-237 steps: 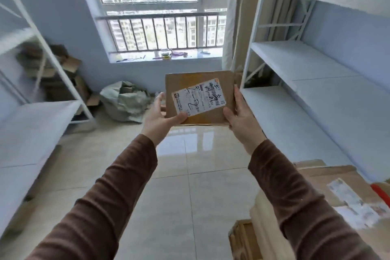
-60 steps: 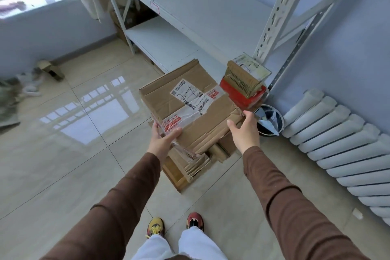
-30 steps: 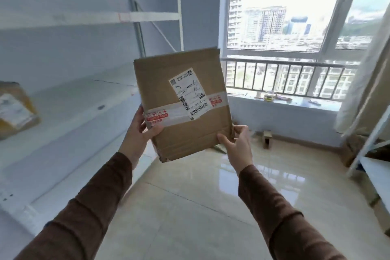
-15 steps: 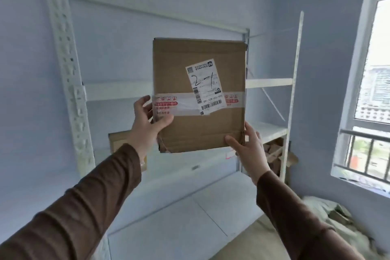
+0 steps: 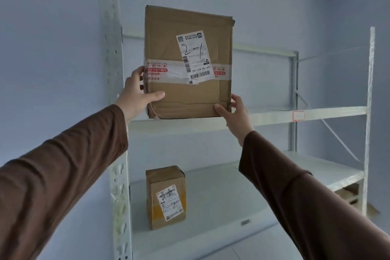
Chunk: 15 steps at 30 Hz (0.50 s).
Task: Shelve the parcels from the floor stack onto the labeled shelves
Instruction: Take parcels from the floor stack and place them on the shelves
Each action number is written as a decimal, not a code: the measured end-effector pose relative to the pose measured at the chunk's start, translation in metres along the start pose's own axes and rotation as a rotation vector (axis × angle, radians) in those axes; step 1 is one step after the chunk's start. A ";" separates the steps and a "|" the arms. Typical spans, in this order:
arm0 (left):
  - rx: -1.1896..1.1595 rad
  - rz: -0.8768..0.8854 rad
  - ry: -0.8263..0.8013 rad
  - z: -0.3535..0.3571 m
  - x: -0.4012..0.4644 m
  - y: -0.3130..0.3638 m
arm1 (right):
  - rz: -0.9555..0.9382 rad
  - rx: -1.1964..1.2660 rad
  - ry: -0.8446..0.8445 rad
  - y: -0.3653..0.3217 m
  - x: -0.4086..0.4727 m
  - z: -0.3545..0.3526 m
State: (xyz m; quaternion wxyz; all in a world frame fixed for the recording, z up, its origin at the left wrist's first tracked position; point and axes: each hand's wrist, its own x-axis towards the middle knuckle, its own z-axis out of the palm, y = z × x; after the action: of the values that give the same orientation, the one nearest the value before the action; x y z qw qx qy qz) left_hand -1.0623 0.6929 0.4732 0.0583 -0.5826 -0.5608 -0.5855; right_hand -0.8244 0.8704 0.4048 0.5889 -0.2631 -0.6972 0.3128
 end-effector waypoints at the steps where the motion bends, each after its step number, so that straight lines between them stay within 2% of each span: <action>1: 0.044 -0.003 0.001 -0.002 0.008 -0.007 | -0.008 -0.029 -0.002 0.000 0.009 0.008; 5: 0.152 -0.040 0.010 -0.002 0.028 -0.038 | -0.030 -0.155 -0.020 0.010 0.035 0.032; 15: 0.332 -0.101 0.051 0.014 0.052 -0.064 | -0.025 -0.195 -0.122 0.034 0.077 0.051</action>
State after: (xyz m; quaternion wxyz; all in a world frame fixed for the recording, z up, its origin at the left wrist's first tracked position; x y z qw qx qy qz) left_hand -1.1159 0.7566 0.4700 0.1385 -0.5208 -0.6768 -0.5015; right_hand -0.8881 0.9431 0.4245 0.5208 -0.2908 -0.7621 0.2517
